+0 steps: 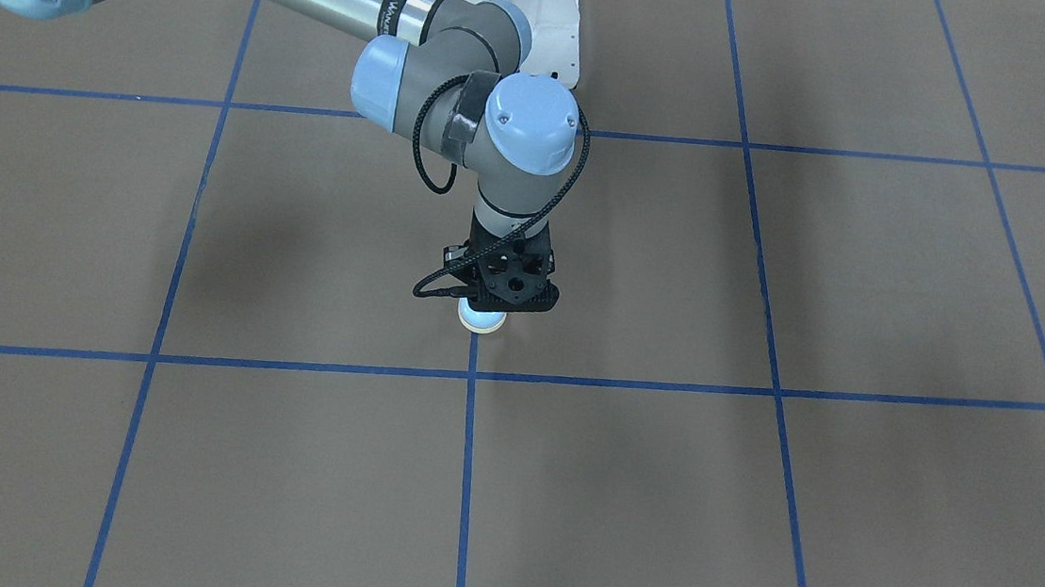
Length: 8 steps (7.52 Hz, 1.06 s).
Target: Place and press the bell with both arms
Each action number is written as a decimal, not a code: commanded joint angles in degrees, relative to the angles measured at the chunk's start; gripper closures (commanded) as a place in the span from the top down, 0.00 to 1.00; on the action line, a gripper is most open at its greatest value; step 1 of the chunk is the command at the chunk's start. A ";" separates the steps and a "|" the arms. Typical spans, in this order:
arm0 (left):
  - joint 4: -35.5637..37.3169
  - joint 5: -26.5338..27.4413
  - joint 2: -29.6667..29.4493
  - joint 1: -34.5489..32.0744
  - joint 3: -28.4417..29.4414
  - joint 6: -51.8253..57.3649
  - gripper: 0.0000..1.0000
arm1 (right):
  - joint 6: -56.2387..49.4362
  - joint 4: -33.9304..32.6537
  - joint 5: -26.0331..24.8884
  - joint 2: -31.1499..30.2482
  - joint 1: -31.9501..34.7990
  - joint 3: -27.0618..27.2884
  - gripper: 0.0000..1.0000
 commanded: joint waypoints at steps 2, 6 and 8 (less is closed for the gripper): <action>0.00 -0.09 0.09 0.00 0.49 -3.05 1.00 | -0.13 0.00 1.75 -5.46 3.66 8.60 0.99; -8.05 -9.32 2.37 0.00 -0.30 -25.24 1.00 | -10.64 -0.09 12.55 -20.76 16.39 24.01 0.99; -11.42 -8.35 2.29 0.17 -0.13 -29.09 1.00 | -22.04 -0.09 18.69 -29.18 26.57 28.05 0.99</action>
